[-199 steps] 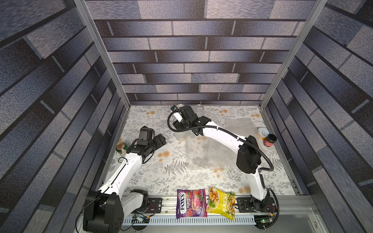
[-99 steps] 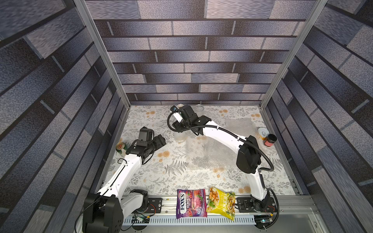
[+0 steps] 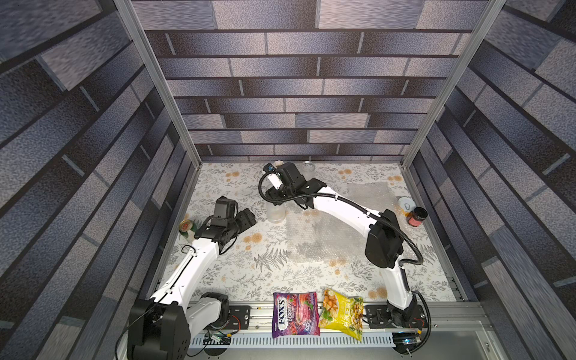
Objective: Unwrap the vase from the bubble wrap
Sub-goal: Place the vase at the center of the board.
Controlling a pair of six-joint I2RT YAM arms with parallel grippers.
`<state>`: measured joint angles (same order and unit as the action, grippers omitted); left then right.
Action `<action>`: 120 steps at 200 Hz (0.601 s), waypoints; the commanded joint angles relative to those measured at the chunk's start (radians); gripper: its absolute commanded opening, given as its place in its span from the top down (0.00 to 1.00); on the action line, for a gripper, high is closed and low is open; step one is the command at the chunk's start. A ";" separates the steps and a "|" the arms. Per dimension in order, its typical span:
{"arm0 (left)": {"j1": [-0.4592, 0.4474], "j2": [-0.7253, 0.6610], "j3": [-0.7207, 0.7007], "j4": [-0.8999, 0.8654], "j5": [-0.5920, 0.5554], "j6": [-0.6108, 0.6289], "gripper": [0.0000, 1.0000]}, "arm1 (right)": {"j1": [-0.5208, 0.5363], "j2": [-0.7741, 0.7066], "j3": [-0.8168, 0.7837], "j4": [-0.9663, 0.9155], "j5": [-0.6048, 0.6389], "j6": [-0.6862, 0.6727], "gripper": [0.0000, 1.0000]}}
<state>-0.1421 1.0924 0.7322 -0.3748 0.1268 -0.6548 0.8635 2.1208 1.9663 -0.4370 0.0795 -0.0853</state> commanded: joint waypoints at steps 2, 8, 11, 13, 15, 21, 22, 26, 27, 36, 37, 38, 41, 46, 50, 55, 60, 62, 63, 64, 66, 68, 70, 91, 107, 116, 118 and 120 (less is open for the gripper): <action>0.008 -0.025 -0.010 -0.024 -0.016 0.011 0.13 | 0.002 -0.024 -0.005 0.006 -0.029 0.030 0.44; 0.008 -0.026 -0.011 -0.027 -0.017 0.011 0.13 | 0.001 -0.025 -0.007 0.005 -0.026 0.028 0.43; 0.008 -0.026 -0.010 -0.026 -0.018 0.012 0.13 | 0.000 -0.025 -0.009 0.005 -0.025 0.027 0.42; 0.008 -0.026 -0.009 -0.026 -0.017 0.011 0.13 | 0.001 -0.026 -0.009 0.005 -0.024 0.026 0.42; 0.007 -0.026 -0.009 -0.026 -0.018 0.011 0.13 | 0.001 -0.026 -0.010 0.004 -0.024 0.026 0.41; 0.008 -0.026 -0.009 -0.024 -0.018 0.011 0.13 | 0.001 -0.028 -0.012 0.005 -0.023 0.024 0.39; 0.008 -0.026 -0.009 -0.026 -0.018 0.011 0.13 | 0.001 -0.027 -0.013 0.004 -0.023 0.023 0.39; 0.008 -0.026 -0.009 -0.027 -0.017 0.011 0.13 | 0.000 -0.030 -0.014 0.003 -0.023 0.022 0.38; 0.008 -0.026 -0.009 -0.026 -0.017 0.011 0.13 | 0.001 -0.031 -0.014 0.003 -0.023 0.022 0.38; 0.008 -0.026 -0.008 -0.027 -0.017 0.011 0.13 | 0.002 -0.033 -0.018 0.003 -0.021 0.019 0.37; 0.009 -0.026 -0.008 -0.027 -0.017 0.011 0.13 | 0.002 -0.033 -0.019 0.003 -0.021 0.019 0.37; 0.008 -0.026 -0.008 -0.027 -0.018 0.011 0.13 | 0.002 -0.034 -0.018 0.003 -0.021 0.019 0.37; 0.007 -0.026 -0.007 -0.028 -0.018 0.011 0.13 | 0.001 -0.035 -0.020 0.003 -0.021 0.018 0.36; 0.008 -0.027 -0.007 -0.027 -0.018 0.011 0.13 | 0.001 -0.036 -0.021 0.003 -0.020 0.018 0.35; 0.008 -0.026 -0.006 -0.027 -0.018 0.011 0.13 | 0.000 -0.037 -0.023 0.003 -0.018 0.016 0.35; 0.008 -0.026 -0.006 -0.027 -0.017 0.011 0.13 | 0.002 -0.039 -0.024 0.003 -0.018 0.017 0.34; 0.008 -0.026 -0.007 -0.027 -0.016 0.011 0.13 | 0.001 -0.041 -0.026 0.004 -0.018 0.016 0.33; 0.008 -0.026 -0.006 -0.026 -0.016 0.011 0.13 | 0.001 -0.041 -0.026 0.004 -0.018 0.015 0.33; 0.008 -0.026 -0.006 -0.027 -0.016 0.011 0.13 | 0.001 -0.041 -0.027 0.004 -0.018 0.015 0.33; 0.007 -0.026 -0.006 -0.027 -0.016 0.011 0.13 | 0.001 -0.041 -0.027 0.004 -0.018 0.015 0.33; 0.008 -0.026 -0.005 -0.027 -0.015 0.011 0.13 | 0.000 -0.042 -0.027 0.004 -0.017 0.015 0.33; 0.007 -0.027 -0.006 -0.028 -0.016 0.011 0.13 | 0.001 -0.042 -0.028 0.005 -0.017 0.015 0.32; 0.007 -0.027 -0.006 -0.028 -0.017 0.011 0.13 | 0.002 -0.043 -0.029 0.006 -0.017 0.015 0.32; 0.007 -0.028 -0.004 -0.030 -0.018 0.011 0.13 | 0.002 -0.046 -0.035 0.007 -0.019 0.015 0.25; 0.008 -0.029 -0.004 -0.032 -0.017 0.011 0.13 | 0.001 -0.048 -0.039 0.011 -0.014 0.016 0.17; 0.008 -0.029 -0.004 -0.032 -0.019 0.011 0.13 | 0.001 -0.051 -0.041 0.014 -0.012 0.017 0.15; 0.008 -0.029 -0.004 -0.030 -0.019 0.011 0.13 | 0.001 -0.051 -0.042 0.014 -0.012 0.018 0.15; 0.008 -0.029 -0.004 -0.031 -0.019 0.011 0.13 | 0.001 -0.051 -0.043 0.015 -0.011 0.017 0.14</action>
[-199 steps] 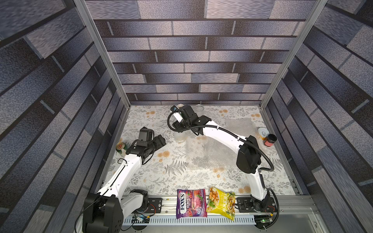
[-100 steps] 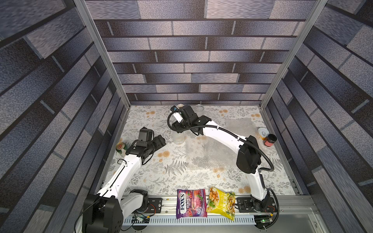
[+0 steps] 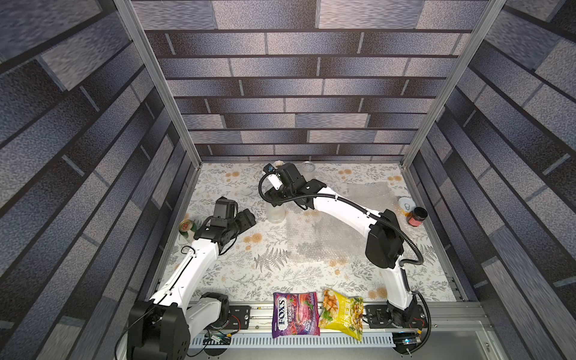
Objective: Unwrap the vase from the bubble wrap
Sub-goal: Place the vase at the center of the board.
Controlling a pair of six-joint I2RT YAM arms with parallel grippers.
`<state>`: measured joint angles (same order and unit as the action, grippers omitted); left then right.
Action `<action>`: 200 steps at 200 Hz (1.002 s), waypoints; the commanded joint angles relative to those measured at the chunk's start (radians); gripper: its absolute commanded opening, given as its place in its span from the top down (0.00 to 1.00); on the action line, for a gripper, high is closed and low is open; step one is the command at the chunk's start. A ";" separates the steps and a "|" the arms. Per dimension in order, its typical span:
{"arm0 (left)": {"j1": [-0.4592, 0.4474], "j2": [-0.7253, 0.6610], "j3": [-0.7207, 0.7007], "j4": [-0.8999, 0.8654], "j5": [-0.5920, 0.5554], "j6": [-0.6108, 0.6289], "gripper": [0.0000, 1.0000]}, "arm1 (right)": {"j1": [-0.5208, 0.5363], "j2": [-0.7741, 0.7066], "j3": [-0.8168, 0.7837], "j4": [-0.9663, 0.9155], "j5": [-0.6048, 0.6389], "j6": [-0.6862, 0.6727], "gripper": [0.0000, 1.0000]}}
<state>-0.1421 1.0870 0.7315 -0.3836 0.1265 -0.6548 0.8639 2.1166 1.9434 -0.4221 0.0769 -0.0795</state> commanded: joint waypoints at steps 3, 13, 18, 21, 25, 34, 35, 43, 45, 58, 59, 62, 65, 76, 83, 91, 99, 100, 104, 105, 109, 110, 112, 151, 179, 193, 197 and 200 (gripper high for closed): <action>0.008 -0.025 -0.003 -0.023 -0.019 0.011 0.13 | 0.001 -0.048 -0.020 0.000 -0.008 0.012 0.14; 0.008 -0.025 -0.002 -0.025 -0.019 0.011 0.13 | 0.002 -0.050 -0.021 0.002 -0.008 0.012 0.13; 0.008 -0.025 -0.003 -0.024 -0.019 0.011 0.13 | 0.001 -0.052 -0.021 0.003 -0.006 0.012 0.13; 0.008 -0.027 -0.002 -0.025 -0.019 0.011 0.13 | 0.001 -0.052 -0.021 0.003 -0.006 0.012 0.13; 0.008 -0.027 -0.001 -0.025 -0.019 0.011 0.13 | 0.000 -0.053 -0.023 0.005 -0.004 0.012 0.13; 0.007 -0.028 -0.003 -0.024 -0.022 0.011 0.13 | 0.001 -0.057 -0.024 0.009 -0.001 0.014 0.13; 0.008 -0.028 -0.003 -0.026 -0.022 0.011 0.13 | 0.000 -0.058 -0.025 0.009 0.000 0.015 0.13; 0.008 -0.029 -0.005 -0.025 -0.024 0.012 0.13 | 0.000 -0.062 -0.027 0.013 0.000 0.016 0.13; 0.008 -0.029 -0.006 -0.025 -0.026 0.012 0.13 | 0.001 -0.064 -0.029 0.015 0.000 0.017 0.13; 0.008 -0.032 -0.007 -0.026 -0.029 0.016 0.13 | 0.001 -0.081 -0.042 0.029 0.000 0.022 0.13; 0.008 -0.032 -0.007 -0.026 -0.030 0.015 0.13 | 0.001 -0.081 -0.043 0.031 0.000 0.023 0.13; 0.007 -0.032 -0.008 -0.027 -0.030 0.016 0.13 | 0.000 -0.082 -0.047 0.036 0.000 0.024 0.13; 0.008 -0.033 -0.008 -0.028 -0.032 0.017 0.13 | 0.001 -0.081 -0.052 0.040 -0.002 0.023 0.13; 0.009 -0.035 -0.010 -0.031 -0.037 0.021 0.13 | 0.001 -0.133 -0.067 0.054 -0.003 0.023 0.12; 0.010 -0.038 -0.012 -0.030 -0.040 0.021 0.13 | 0.000 -0.149 -0.075 0.060 -0.005 0.023 0.12; 0.008 -0.041 -0.016 -0.031 -0.043 0.023 0.13 | 0.001 -0.166 -0.083 0.064 -0.003 0.020 0.12; 0.009 -0.044 -0.017 -0.030 -0.043 0.023 0.13 | 0.000 -0.188 -0.092 0.068 0.000 0.018 0.12; 0.009 -0.045 -0.017 -0.030 -0.043 0.024 0.14 | 0.001 -0.191 -0.094 0.068 0.000 0.017 0.12; 0.008 -0.045 -0.017 -0.031 -0.044 0.025 0.14 | 0.002 -0.201 -0.098 0.070 0.003 0.016 0.12; 0.008 -0.046 -0.017 -0.031 -0.044 0.025 0.14 | 0.001 -0.204 -0.100 0.070 0.004 0.016 0.12; 0.008 -0.048 -0.018 -0.031 -0.041 0.026 0.14 | 0.001 -0.219 -0.107 0.074 0.008 0.014 0.12; 0.009 -0.048 -0.018 -0.031 -0.042 0.027 0.14 | 0.000 -0.223 -0.109 0.074 0.008 0.013 0.12; 0.008 -0.048 -0.018 -0.031 -0.042 0.027 0.14 | 0.000 -0.228 -0.113 0.076 0.010 0.011 0.12; 0.009 -0.057 -0.018 -0.036 -0.053 0.034 0.14 | -0.003 -0.381 -0.177 0.070 0.111 -0.015 0.07; 0.012 -0.066 -0.013 -0.040 -0.062 0.052 0.14 | -0.027 -0.471 -0.181 -0.055 0.262 -0.009 0.04; 0.017 -0.073 -0.009 -0.038 -0.063 0.067 0.14 | -0.056 -0.516 -0.197 -0.134 0.314 0.019 0.03; 0.018 -0.075 -0.008 -0.036 -0.063 0.070 0.14 | -0.068 -0.532 -0.207 -0.152 0.323 0.031 0.03; 0.019 -0.076 -0.006 -0.036 -0.064 0.073 0.14 | -0.078 -0.545 -0.217 -0.162 0.327 0.041 0.03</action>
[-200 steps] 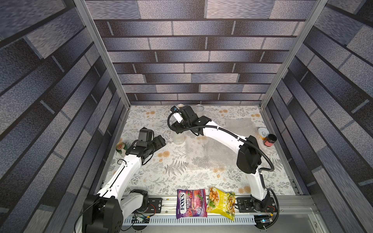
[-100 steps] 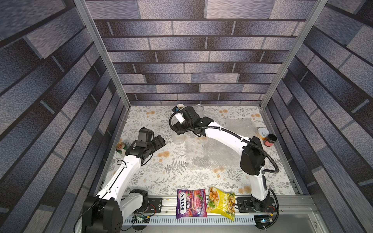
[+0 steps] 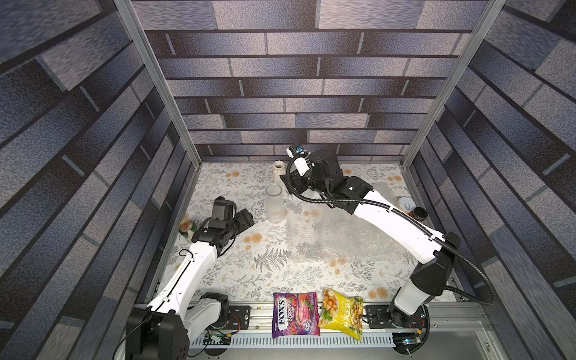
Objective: Unwrap the vase from the bubble wrap
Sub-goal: Place the vase at the center of the board, then reset both arms
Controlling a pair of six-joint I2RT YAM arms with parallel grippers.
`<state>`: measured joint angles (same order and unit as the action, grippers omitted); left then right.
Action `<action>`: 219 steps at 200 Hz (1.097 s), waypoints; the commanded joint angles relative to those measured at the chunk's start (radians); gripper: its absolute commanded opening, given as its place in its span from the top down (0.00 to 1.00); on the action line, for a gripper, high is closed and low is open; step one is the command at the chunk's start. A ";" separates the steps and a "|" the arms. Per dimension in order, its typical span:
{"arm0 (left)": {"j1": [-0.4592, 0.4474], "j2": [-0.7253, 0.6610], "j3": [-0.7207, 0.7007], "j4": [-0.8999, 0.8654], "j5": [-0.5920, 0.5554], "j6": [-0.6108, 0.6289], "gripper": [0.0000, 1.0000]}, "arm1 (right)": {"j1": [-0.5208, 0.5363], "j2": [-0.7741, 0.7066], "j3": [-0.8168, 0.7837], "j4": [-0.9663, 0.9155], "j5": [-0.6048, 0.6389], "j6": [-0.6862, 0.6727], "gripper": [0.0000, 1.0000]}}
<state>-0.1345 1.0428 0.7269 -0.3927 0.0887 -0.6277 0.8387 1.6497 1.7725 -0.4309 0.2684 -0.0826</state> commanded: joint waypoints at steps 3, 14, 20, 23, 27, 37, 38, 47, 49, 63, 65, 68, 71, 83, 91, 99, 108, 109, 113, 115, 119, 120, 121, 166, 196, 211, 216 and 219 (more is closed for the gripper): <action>0.012 -0.034 0.000 -0.025 -0.027 0.050 0.14 | -0.064 -0.088 -0.061 -0.165 0.138 0.057 0.03; 0.016 -0.039 0.008 -0.025 -0.036 0.062 0.13 | -0.111 -0.141 -0.119 -0.194 0.132 0.105 0.03; 0.018 -0.044 0.012 -0.021 -0.044 0.070 0.13 | -0.139 -0.172 -0.159 -0.199 0.122 0.132 0.03; 0.018 -0.046 0.012 -0.018 -0.046 0.075 0.13 | -0.153 -0.188 -0.181 -0.201 0.117 0.144 0.02; 0.019 -0.052 0.013 -0.008 -0.046 0.082 0.13 | -0.172 -0.211 -0.212 -0.200 0.111 0.158 0.01; 0.018 -0.067 0.009 0.024 -0.052 0.100 0.12 | -0.214 -0.267 -0.292 -0.190 0.102 0.192 0.01; 0.018 -0.068 0.008 0.028 -0.052 0.102 0.12 | -0.218 -0.273 -0.301 -0.188 0.102 0.195 0.00; 0.019 -0.081 0.005 0.055 -0.055 0.113 0.12 | -0.248 -0.321 -0.373 -0.171 0.105 0.210 0.00; 0.020 -0.083 0.005 0.060 -0.055 0.118 0.12 | -0.253 -0.332 -0.390 -0.167 0.108 0.210 0.00; 0.019 -0.090 0.012 0.093 -0.057 0.144 0.11 | -0.288 -0.395 -0.481 -0.154 0.135 0.232 0.00; 0.019 -0.090 0.014 0.097 -0.059 0.147 0.11 | -0.295 -0.403 -0.492 -0.153 0.140 0.233 0.00; 0.020 -0.090 0.017 0.102 -0.061 0.151 0.10 | -0.302 -0.415 -0.509 -0.151 0.144 0.237 0.00; 0.020 -0.089 0.019 0.106 -0.063 0.156 0.10 | -0.310 -0.427 -0.525 -0.149 0.147 0.239 0.00; 0.020 -0.083 0.033 0.125 -0.081 0.179 0.00 | -0.343 -0.471 -0.587 -0.136 0.174 0.255 0.00; 0.019 -0.076 0.037 0.140 -0.097 0.193 0.00 | -0.364 -0.501 -0.630 -0.119 0.194 0.268 0.00; 0.021 -0.071 0.040 0.156 -0.116 0.207 0.00 | -0.389 -0.532 -0.675 -0.094 0.214 0.280 0.00; 0.019 -0.062 0.044 0.177 -0.138 0.224 0.00 | -0.418 -0.567 -0.743 -0.060 0.230 0.297 0.00; 0.019 -0.062 0.044 0.179 -0.143 0.225 0.00 | -0.421 -0.570 -0.749 -0.058 0.231 0.299 0.00; 0.020 -0.058 0.045 0.188 -0.156 0.233 0.00 | -0.437 -0.586 -0.770 -0.045 0.233 0.307 0.00; 0.020 -0.055 0.045 0.192 -0.164 0.238 0.00 | -0.444 -0.594 -0.780 -0.041 0.233 0.311 0.00; 0.019 -0.050 0.044 0.200 -0.178 0.247 0.00 | -0.458 -0.608 -0.797 -0.032 0.233 0.322 0.00; 0.019 -0.049 0.044 0.203 -0.182 0.249 0.00 | -0.462 -0.612 -0.799 -0.031 0.233 0.324 0.00; 0.019 -0.047 0.044 0.205 -0.186 0.251 0.00 | -0.465 -0.615 -0.804 -0.028 0.233 0.326 0.00; 0.035 0.036 -0.053 0.431 -0.336 0.440 0.00 | -0.538 -0.696 -0.905 0.054 0.258 0.340 0.00; 0.042 0.111 -0.097 0.461 -0.584 0.386 0.00 | -0.545 -0.673 -0.903 0.081 0.250 0.334 0.00; 0.044 0.120 -0.144 0.518 -0.683 0.391 0.00 | -0.547 -0.668 -0.908 0.091 0.243 0.327 0.00; 0.046 0.119 -0.174 0.569 -0.694 0.398 0.00 | -0.549 -0.667 -0.912 0.096 0.240 0.321 0.00; 0.048 0.116 -0.195 0.604 -0.690 0.402 0.00 | -0.549 -0.667 -0.914 0.100 0.239 0.320 0.00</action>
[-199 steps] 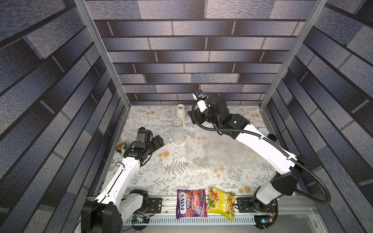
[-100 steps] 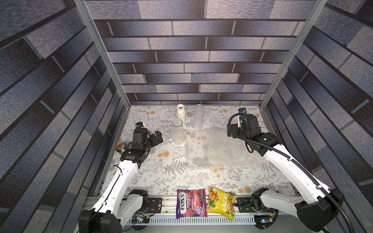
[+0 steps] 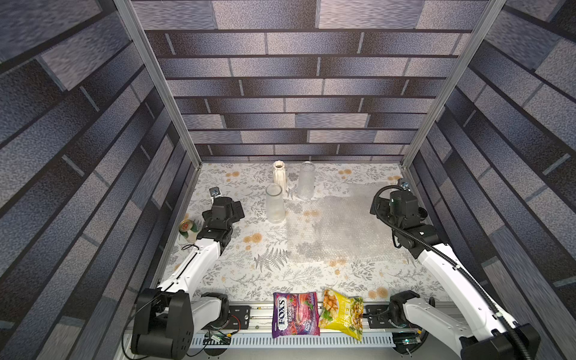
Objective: Unwrap the vase from the bubble wrap
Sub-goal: Reset both arms
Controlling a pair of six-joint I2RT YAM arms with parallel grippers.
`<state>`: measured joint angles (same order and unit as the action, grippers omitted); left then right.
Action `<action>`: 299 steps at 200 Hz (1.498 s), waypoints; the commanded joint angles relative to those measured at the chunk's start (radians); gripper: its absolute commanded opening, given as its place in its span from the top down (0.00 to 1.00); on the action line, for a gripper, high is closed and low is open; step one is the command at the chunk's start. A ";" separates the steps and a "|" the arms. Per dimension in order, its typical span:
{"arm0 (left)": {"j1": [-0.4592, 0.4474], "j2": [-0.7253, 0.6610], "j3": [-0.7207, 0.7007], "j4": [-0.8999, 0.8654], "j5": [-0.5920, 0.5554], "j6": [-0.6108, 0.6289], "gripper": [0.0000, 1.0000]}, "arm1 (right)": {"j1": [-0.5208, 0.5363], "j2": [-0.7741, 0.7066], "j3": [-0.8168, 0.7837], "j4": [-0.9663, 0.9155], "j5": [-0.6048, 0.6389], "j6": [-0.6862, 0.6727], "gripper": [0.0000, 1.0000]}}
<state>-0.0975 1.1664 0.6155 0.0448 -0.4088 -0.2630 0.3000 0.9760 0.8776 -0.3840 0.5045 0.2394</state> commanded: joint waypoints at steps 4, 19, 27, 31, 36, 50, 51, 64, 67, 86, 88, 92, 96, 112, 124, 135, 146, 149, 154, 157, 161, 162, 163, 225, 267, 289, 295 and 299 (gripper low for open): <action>0.014 -0.012 -0.113 0.210 -0.177 0.045 0.00 | -0.011 0.005 -0.025 0.061 -0.001 -0.005 0.00; 0.054 -0.031 -0.223 0.405 -0.017 0.076 0.01 | -0.019 0.003 -0.051 0.103 -0.024 -0.024 0.00; 0.085 -0.030 -0.266 0.486 0.071 0.066 0.00 | -0.022 0.005 -0.067 0.132 -0.030 -0.028 0.00; 0.100 -0.026 -0.281 0.516 0.105 0.058 0.00 | -0.024 0.005 -0.074 0.147 -0.033 -0.032 0.00; 0.116 -0.020 -0.295 0.545 0.136 0.051 0.00 | -0.027 0.008 -0.084 0.168 -0.038 -0.041 0.00; 0.138 0.009 -0.308 0.585 0.175 0.071 0.00 | -0.034 0.025 -0.118 0.252 -0.033 -0.079 0.00; 0.138 0.011 -0.309 0.586 0.178 0.075 0.00 | -0.034 0.027 -0.121 0.260 -0.034 -0.082 0.00; 0.142 0.046 -0.313 0.624 0.200 0.118 0.00 | -0.039 0.059 -0.160 0.366 -0.030 -0.138 0.00; 0.143 0.056 -0.314 0.636 0.205 0.122 0.00 | -0.041 0.067 -0.169 0.388 -0.028 -0.151 0.00; 0.151 0.117 -0.300 0.687 0.255 0.126 0.00 | -0.067 0.128 -0.224 0.519 -0.035 -0.214 0.00; 0.151 0.122 -0.297 0.691 0.262 0.128 0.00 | -0.071 0.133 -0.229 0.528 -0.037 -0.215 0.00; 0.152 0.134 -0.290 0.696 0.277 0.137 0.00 | -0.078 0.146 -0.238 0.549 -0.047 -0.216 0.00; 0.151 0.146 -0.277 0.687 0.290 0.147 0.00 | -0.086 0.159 -0.249 0.570 -0.059 -0.214 0.00; 0.150 0.181 -0.233 0.650 0.343 0.183 0.00 | -0.107 0.211 -0.301 0.679 -0.094 -0.211 0.00; 0.149 0.194 -0.216 0.635 0.384 0.206 0.00 | -0.109 0.247 -0.320 0.706 -0.081 -0.215 0.00; 0.141 0.186 -0.202 0.584 0.393 0.197 0.00 | -0.116 0.279 -0.334 0.716 -0.059 -0.219 0.00; 0.142 0.176 -0.192 0.535 0.427 0.167 0.00 | -0.134 0.307 -0.365 0.774 -0.078 -0.216 0.00; 0.141 0.175 -0.192 0.535 0.433 0.168 0.00 | -0.142 0.315 -0.374 0.796 -0.091 -0.214 0.00; 0.135 0.176 -0.190 0.534 0.421 0.171 0.00 | -0.150 0.332 -0.389 0.832 -0.106 -0.207 0.00; 0.134 0.178 -0.187 0.531 0.410 0.169 0.00 | -0.155 0.343 -0.395 0.857 -0.114 -0.201 0.00; 0.134 0.182 -0.182 0.524 0.402 0.165 0.00 | -0.161 0.358 -0.400 0.881 -0.122 -0.200 0.00; 0.135 0.184 -0.181 0.522 0.401 0.165 0.00 | -0.162 0.361 -0.400 0.883 -0.123 -0.201 0.00; 0.135 0.185 -0.179 0.521 0.400 0.163 0.00 | -0.161 0.365 -0.400 0.884 -0.122 -0.204 0.00; 0.139 0.165 -0.202 0.539 0.374 0.120 0.00 | -0.184 0.476 -0.411 1.034 -0.143 -0.240 0.00; 0.146 0.067 -0.360 0.735 0.370 0.132 0.00 | -0.191 0.441 -0.493 1.142 -0.136 -0.226 0.00; 0.153 0.087 -0.363 0.771 0.396 0.166 0.00 | -0.199 0.454 -0.491 1.147 -0.143 -0.219 0.00; 0.151 0.105 -0.348 0.768 0.402 0.186 0.00 | -0.200 0.460 -0.487 1.146 -0.142 -0.219 0.00; 0.151 0.120 -0.337 0.769 0.404 0.198 0.00 | -0.200 0.465 -0.484 1.147 -0.142 -0.219 0.00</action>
<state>0.0479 1.2503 0.2554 0.7246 -0.0292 -0.1173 0.1081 1.4395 0.3885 0.6960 0.3679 0.0135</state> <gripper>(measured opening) 0.995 0.997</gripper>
